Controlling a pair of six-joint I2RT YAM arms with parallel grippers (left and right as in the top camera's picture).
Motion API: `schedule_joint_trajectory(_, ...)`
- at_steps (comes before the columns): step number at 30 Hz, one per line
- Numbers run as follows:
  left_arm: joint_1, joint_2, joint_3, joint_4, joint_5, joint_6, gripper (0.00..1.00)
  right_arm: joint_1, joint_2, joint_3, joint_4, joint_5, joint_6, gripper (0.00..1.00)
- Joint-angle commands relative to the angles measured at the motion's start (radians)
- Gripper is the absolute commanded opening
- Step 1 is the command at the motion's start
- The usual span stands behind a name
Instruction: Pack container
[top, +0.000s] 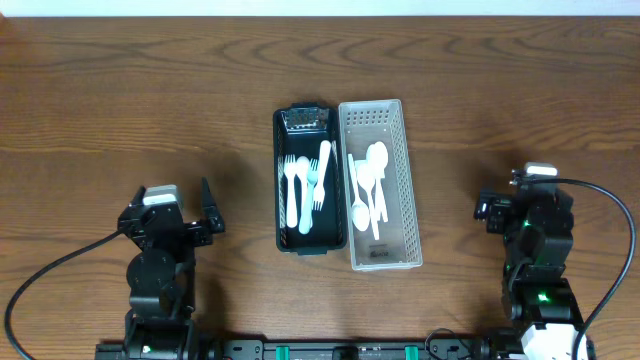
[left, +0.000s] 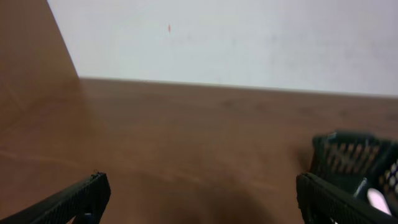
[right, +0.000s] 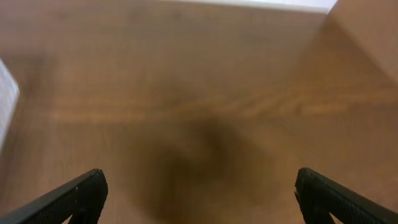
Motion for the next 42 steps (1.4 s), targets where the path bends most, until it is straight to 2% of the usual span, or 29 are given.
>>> schedule_joint_trajectory(1,-0.006,-0.006,0.010,-0.047,0.010,0.016,0.98,-0.006,0.008,-0.005,-0.062,0.012,0.016,0.99)
schedule_joint_trajectory(11,-0.006,-0.006,0.010,-0.322,0.010,0.016,0.98,-0.005,-0.041,-0.005,-0.352,0.012,0.016,0.99)
schedule_joint_trajectory(19,-0.006,-0.006,0.010,-0.503,0.010,0.016,0.98,0.035,-0.284,-0.005,-0.579,0.013,0.013,0.99)
schedule_joint_trajectory(22,-0.006,-0.006,0.010,-0.546,0.010,0.016,0.98,0.047,-0.402,-0.008,-0.508,-0.023,0.012,0.99)
schedule_joint_trajectory(25,-0.006,-0.006,0.010,-0.573,0.010,0.016,0.98,0.062,-0.514,-0.043,-0.308,-0.048,0.008,0.99)
schedule_joint_trajectory(30,-0.006,-0.006,0.010,-0.594,0.010,0.016,0.98,0.079,-0.616,-0.217,0.106,-0.048,0.001,0.99)
schedule_joint_trajectory(33,-0.006,-0.006,0.010,-0.594,0.010,0.016,0.98,0.080,-0.656,-0.311,0.254,-0.048,0.002,0.99)
schedule_joint_trajectory(34,-0.006,-0.006,0.010,-0.594,0.010,0.016,0.98,0.080,-0.673,-0.334,0.278,-0.048,0.001,0.99)
schedule_joint_trajectory(37,-0.006,-0.006,0.010,-0.594,0.010,0.016,0.98,0.080,-0.714,-0.332,0.208,-0.075,-0.026,0.99)
schedule_joint_trajectory(42,-0.006,-0.006,0.010,-0.594,0.010,0.016,0.98,0.080,-0.722,-0.332,0.037,-0.164,-0.005,0.99)
